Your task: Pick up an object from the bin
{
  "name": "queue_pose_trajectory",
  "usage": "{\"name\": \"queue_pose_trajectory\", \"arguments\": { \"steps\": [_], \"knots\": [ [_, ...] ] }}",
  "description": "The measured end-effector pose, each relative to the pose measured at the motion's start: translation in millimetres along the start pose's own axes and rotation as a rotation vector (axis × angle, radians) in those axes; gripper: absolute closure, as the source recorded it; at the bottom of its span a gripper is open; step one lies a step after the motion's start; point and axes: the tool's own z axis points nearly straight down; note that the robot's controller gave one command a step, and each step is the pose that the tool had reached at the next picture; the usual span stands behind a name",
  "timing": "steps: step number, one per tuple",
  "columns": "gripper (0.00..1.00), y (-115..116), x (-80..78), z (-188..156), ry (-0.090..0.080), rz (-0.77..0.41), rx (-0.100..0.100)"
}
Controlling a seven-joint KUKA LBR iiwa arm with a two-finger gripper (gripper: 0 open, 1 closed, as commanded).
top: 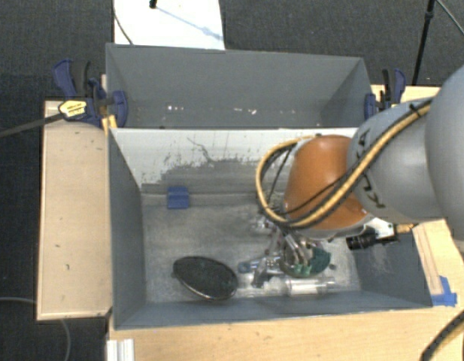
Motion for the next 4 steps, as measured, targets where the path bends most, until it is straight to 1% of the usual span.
{"name": "queue_pose_trajectory", "arguments": {
  "steps": [1,2,3,4],
  "knots": [
    [1.00,0.0,0.0,0.0,0.000,0.002,0.000],
    [0.00,0.0,0.0,0.0,0.000,0.003,0.000],
    [1.00,0.0,0.0,0.0,0.000,0.004,0.000],
    [0.00,0.0,0.0,0.0,0.000,0.005,0.000]
  ]
}}
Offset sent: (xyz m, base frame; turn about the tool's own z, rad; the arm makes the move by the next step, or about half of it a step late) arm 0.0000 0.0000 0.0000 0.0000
